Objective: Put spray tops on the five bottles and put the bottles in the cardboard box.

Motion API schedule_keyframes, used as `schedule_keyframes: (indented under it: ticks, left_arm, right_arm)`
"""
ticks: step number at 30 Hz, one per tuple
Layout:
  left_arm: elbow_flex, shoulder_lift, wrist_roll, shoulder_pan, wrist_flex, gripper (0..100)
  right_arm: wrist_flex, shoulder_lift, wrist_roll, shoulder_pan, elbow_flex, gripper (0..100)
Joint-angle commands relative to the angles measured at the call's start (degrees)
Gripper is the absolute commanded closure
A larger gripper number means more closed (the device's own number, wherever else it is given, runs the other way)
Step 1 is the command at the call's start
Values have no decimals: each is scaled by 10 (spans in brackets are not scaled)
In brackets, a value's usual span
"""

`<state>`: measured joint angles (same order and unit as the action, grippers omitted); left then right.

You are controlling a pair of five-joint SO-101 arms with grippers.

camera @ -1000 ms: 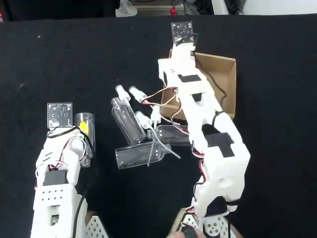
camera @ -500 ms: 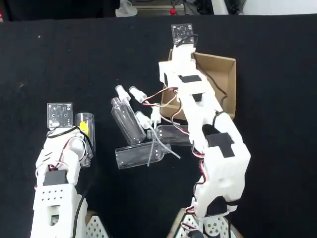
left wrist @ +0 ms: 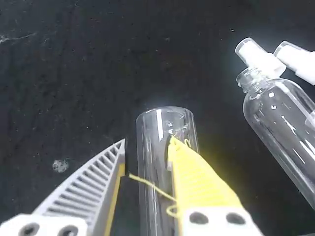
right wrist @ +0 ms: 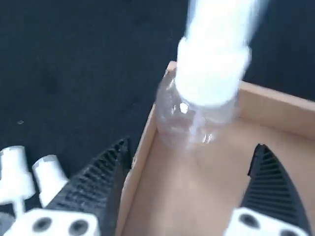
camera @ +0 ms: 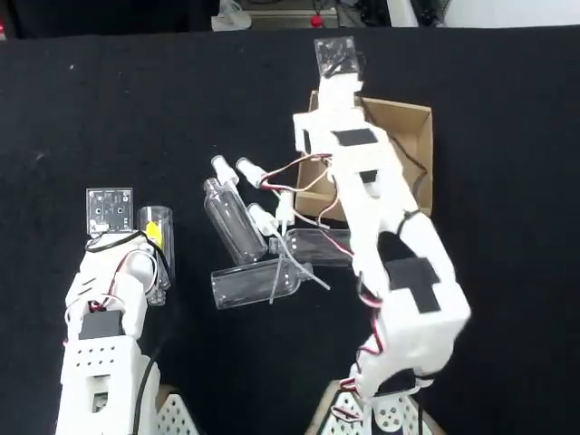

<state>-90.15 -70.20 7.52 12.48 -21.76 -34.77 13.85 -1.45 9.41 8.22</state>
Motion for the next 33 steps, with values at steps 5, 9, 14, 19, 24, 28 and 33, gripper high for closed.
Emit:
schedule_keyframes:
  ticks: [5, 9, 14, 19, 24, 28, 33]
  left_arm:
    - [1, -5, 5, 0, 13, 855]
    - [0, -5, 5, 0, 13, 855]
    - [1, -5, 5, 0, 13, 855]
    - [2, -5, 5, 0, 13, 855]
    - [3, -5, 4, 0, 16, 855]
    - [-10, -5, 5, 0, 38, 855]
    - [-13, -5, 5, 0, 45, 855]
  right_arm:
    - [-93, -106, -4, -47, -10, 779]
    - [-159, -138, 2, -90, -11, 974]
    - [-239, -181, 57, -164, -14, 930]
    - [-241, -173, 108, -251, -14, 896]
    - [-227, -119, 110, -266, -15, 844]
    - [-166, -74, 111, -267, -15, 828]
    - [-127, -44, 114, -268, -15, 828]
